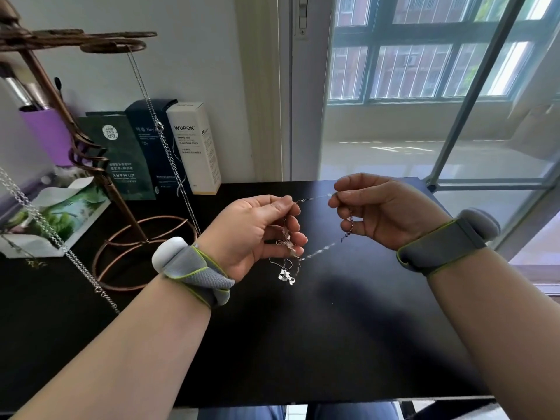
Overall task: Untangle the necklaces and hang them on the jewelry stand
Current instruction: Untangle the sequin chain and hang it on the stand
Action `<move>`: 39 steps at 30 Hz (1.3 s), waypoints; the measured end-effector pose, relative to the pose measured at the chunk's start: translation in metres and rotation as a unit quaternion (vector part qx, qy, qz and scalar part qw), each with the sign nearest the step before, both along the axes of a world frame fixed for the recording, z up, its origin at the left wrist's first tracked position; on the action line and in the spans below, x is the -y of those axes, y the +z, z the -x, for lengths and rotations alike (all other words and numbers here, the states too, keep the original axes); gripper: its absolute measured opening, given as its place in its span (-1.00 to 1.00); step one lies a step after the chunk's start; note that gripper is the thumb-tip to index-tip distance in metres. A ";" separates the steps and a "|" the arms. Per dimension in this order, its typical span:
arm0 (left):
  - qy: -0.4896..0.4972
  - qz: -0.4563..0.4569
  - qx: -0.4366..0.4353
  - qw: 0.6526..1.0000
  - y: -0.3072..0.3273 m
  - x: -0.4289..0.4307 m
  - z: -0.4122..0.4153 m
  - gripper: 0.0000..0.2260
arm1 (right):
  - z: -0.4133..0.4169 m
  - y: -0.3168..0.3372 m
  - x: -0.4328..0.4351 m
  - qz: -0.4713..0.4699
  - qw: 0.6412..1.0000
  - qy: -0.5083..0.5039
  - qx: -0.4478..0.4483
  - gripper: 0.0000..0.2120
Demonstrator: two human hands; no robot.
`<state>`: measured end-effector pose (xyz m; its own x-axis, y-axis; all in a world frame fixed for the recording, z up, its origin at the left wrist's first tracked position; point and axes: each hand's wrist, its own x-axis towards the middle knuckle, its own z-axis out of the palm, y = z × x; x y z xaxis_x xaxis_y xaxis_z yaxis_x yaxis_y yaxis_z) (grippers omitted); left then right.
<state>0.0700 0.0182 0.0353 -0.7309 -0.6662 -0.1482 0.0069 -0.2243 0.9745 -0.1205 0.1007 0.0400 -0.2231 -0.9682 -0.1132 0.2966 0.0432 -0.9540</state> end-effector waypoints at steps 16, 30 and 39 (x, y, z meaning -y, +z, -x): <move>-0.012 0.065 0.078 0.995 -0.011 -0.002 -0.006 -0.86 | 0.007 -0.002 -0.003 -0.034 0.991 -0.049 -0.116 -0.84; -0.033 0.093 0.136 0.986 -0.019 -0.003 -0.014 -0.87 | 0.015 -0.004 -0.010 -0.048 0.994 -0.091 -0.034 -0.82; -0.005 0.046 0.082 0.996 -0.019 -0.008 -0.007 -0.88 | 0.011 -0.012 -0.014 -0.062 0.986 -0.115 -0.103 -0.84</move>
